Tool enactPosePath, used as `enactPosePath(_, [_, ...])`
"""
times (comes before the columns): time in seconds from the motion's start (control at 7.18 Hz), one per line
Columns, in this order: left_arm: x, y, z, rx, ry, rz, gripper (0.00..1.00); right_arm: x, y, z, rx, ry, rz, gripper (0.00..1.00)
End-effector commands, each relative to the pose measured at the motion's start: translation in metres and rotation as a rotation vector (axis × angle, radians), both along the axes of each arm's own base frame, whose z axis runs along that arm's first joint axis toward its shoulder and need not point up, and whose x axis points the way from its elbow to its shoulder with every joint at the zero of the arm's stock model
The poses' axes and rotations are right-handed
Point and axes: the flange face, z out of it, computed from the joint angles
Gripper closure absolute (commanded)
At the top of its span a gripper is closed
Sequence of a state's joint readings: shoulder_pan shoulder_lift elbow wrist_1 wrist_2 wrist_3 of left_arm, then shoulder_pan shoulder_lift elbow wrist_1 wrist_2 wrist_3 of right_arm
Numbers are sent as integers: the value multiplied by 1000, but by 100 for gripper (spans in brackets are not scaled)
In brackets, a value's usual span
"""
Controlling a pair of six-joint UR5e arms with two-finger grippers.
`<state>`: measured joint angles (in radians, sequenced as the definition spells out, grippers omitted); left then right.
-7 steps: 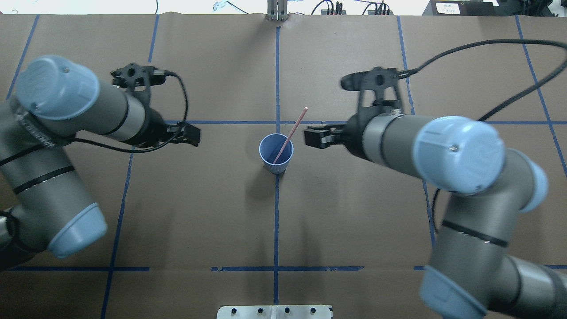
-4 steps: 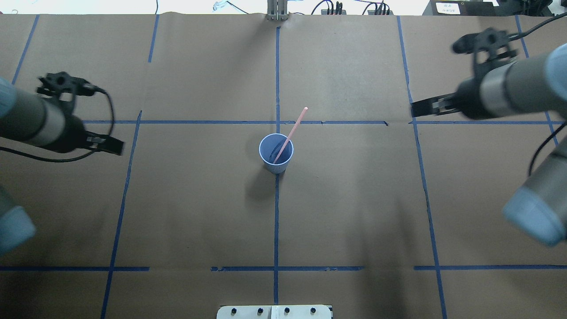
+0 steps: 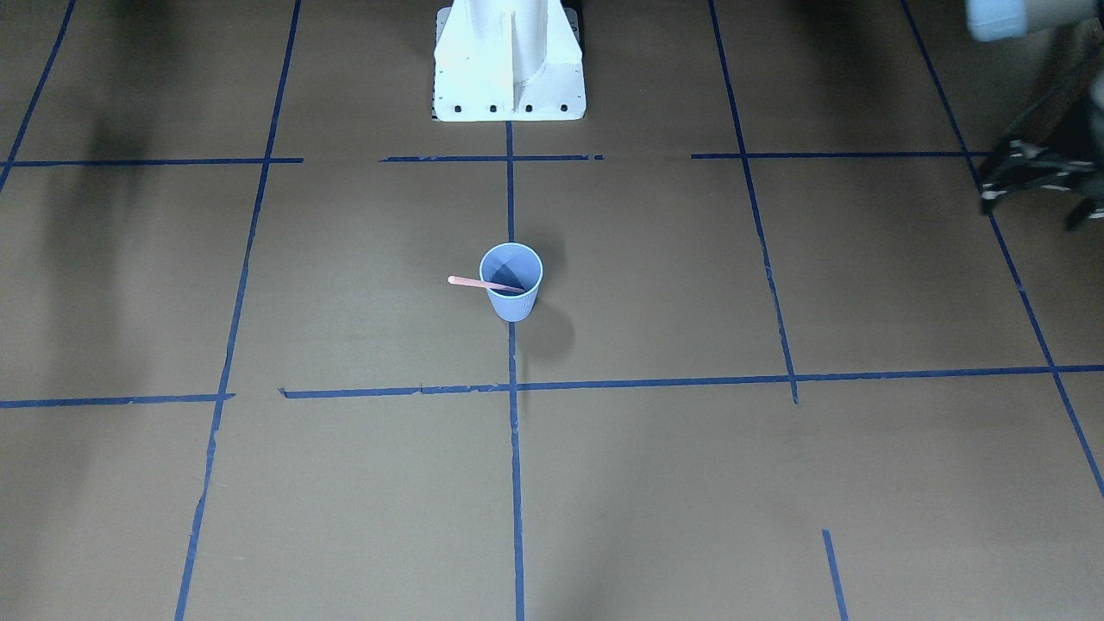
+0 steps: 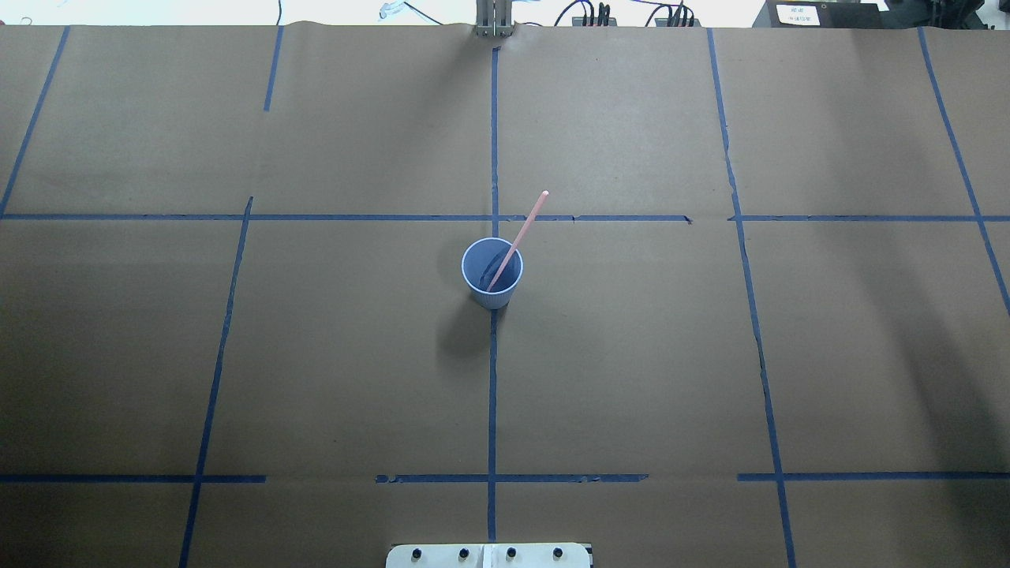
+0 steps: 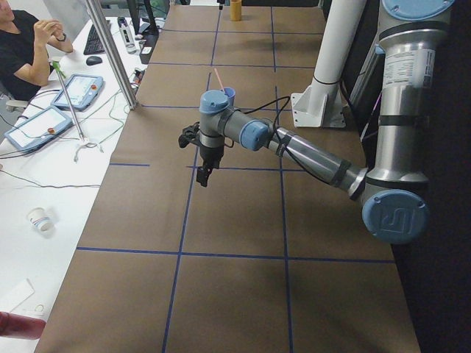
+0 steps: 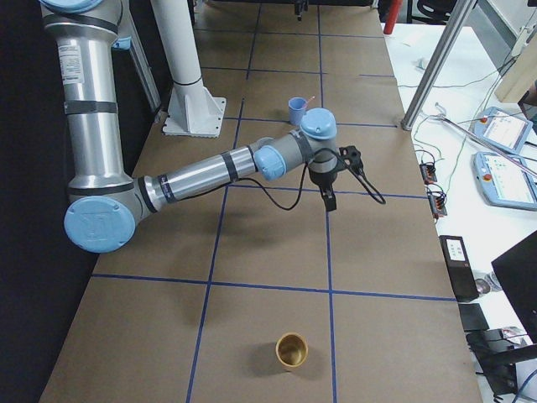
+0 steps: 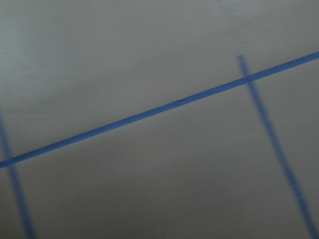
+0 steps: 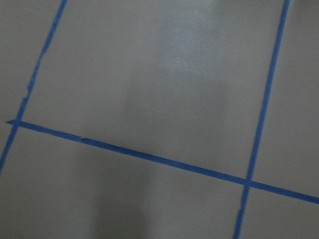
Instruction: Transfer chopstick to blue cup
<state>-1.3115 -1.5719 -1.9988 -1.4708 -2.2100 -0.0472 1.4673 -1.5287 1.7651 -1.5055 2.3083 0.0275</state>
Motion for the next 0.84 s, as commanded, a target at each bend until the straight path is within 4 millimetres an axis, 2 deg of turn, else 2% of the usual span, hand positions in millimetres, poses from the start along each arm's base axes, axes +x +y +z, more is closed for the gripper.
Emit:
enactPosePath(0.0, [-70,2,29,-124,91,-30,0,62,22,54,-100,21,-94,0])
enactPosePath(0.28, [-78,1,85,-158,79,44,0,66,34,75,-187,19,-76,0])
enactPosePath(0.42, [-80,0,100,-163,74,64,0,65,37,95,-220,14,-76,0])
enactPosePath(0.56, [-89,6,110,-177,75,51,0,65,45,104,-236,12,-78,0])
enactPosePath(0.7, [-91,31,124,-201,74,48,0,65,48,106,-233,19,-86,0])
